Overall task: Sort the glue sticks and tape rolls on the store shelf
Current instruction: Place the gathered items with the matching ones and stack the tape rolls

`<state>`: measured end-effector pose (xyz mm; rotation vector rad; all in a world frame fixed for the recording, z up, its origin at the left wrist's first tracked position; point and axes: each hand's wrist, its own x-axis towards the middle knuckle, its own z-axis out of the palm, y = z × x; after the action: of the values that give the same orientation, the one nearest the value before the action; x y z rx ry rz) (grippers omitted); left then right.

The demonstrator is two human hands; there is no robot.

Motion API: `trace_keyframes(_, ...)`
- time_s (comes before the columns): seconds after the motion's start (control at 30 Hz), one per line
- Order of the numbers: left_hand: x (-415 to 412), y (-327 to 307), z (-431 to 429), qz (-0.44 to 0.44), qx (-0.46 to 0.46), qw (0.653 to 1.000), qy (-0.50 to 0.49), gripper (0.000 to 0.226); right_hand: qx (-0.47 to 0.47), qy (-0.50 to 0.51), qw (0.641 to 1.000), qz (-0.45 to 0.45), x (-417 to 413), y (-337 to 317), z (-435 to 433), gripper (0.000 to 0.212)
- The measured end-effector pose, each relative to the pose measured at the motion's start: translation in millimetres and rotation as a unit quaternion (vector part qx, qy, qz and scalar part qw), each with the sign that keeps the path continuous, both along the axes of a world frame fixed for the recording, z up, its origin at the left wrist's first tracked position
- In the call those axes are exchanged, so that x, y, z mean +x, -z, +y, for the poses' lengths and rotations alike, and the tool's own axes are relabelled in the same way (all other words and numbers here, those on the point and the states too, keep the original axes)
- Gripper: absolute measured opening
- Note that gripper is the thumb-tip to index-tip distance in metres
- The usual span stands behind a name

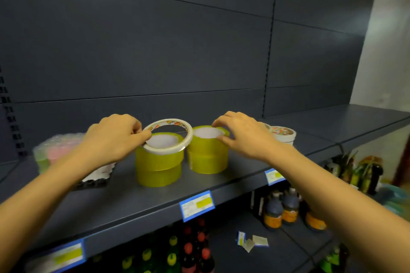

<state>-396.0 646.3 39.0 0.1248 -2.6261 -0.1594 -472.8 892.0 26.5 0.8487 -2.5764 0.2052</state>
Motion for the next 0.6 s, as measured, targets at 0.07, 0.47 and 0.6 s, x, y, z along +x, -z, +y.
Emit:
trace_keyframes(0.07, -13.1, 0.6, 33.1, 0.005, 0.007, 1.000, 0.007, 0.040, 0.002, 0.015, 1.000, 0.002, -7.2, 2.2, 36.6, 0.035)
trace_keyframes(0.47, -124.9, 6.0, 206.3, -0.007, 0.022, 0.998, 0.051, 0.035, 0.005, 0.111, 0.993, -0.046, -46.8, 27.2, 221.5, 0.029)
trace_keyframes(0.6, -169.2, 8.2, 246.9, -0.009, 0.003, 0.998, 0.058, 0.034, -0.010, 0.124, 0.990, -0.059, -67.3, 30.6, 257.2, 0.029)
